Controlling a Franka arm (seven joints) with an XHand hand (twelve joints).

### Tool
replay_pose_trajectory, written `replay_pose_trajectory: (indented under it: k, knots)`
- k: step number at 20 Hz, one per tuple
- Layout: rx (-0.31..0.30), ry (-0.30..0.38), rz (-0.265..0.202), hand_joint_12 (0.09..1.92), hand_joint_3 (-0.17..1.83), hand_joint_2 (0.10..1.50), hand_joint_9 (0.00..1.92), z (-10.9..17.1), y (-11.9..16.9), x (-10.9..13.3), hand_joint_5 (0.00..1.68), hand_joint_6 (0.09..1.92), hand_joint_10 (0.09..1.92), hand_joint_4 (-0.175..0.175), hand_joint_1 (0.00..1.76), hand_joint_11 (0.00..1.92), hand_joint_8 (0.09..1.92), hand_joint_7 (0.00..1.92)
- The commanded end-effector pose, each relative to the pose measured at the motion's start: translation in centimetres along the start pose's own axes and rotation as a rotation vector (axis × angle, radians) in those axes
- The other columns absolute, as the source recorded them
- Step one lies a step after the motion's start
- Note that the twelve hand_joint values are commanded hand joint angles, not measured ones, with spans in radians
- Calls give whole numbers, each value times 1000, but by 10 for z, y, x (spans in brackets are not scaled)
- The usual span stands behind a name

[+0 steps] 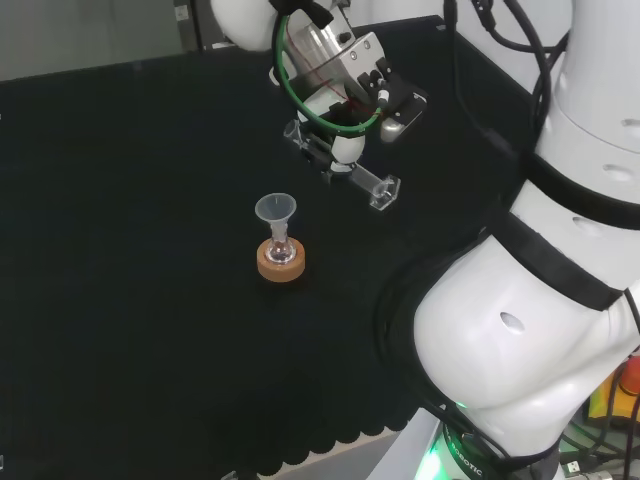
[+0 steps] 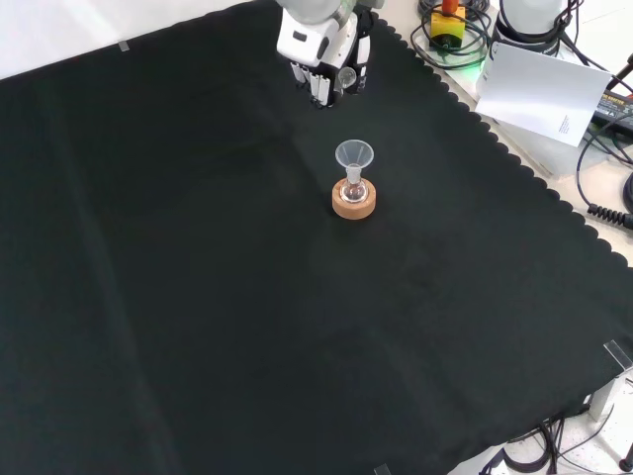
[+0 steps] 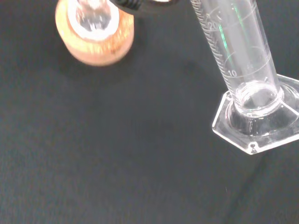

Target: Put the graduated cylinder back on the table.

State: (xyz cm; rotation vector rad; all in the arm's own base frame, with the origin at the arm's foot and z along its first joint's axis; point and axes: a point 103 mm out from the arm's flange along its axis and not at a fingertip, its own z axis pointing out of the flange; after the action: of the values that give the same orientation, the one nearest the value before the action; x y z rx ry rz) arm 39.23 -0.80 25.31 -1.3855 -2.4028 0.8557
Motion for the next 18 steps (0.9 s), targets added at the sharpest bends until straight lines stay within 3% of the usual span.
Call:
replay_pose_trajectory:
  k: [1, 8, 14, 18]
  knots:
    - [-134, 64, -36, 760, 4, 1123, 1416, 1, 7, -9, 954, 1049, 87, -175, 1253, 1204, 1034, 978]
    - [-289, 168, -66, 762, 3, 1124, 1411, 12, 23, -44, 952, 1052, 87, -175, 1253, 1200, 1036, 976]
    - [-377, 253, -93, 764, 3, 1125, 1409, 24, 48, -77, 951, 1054, 87, -175, 1253, 1198, 1039, 975]
    - [-411, 264, -104, 766, 2, 1126, 1409, 30, 66, -89, 950, 1056, 87, -175, 1253, 1196, 1041, 973]
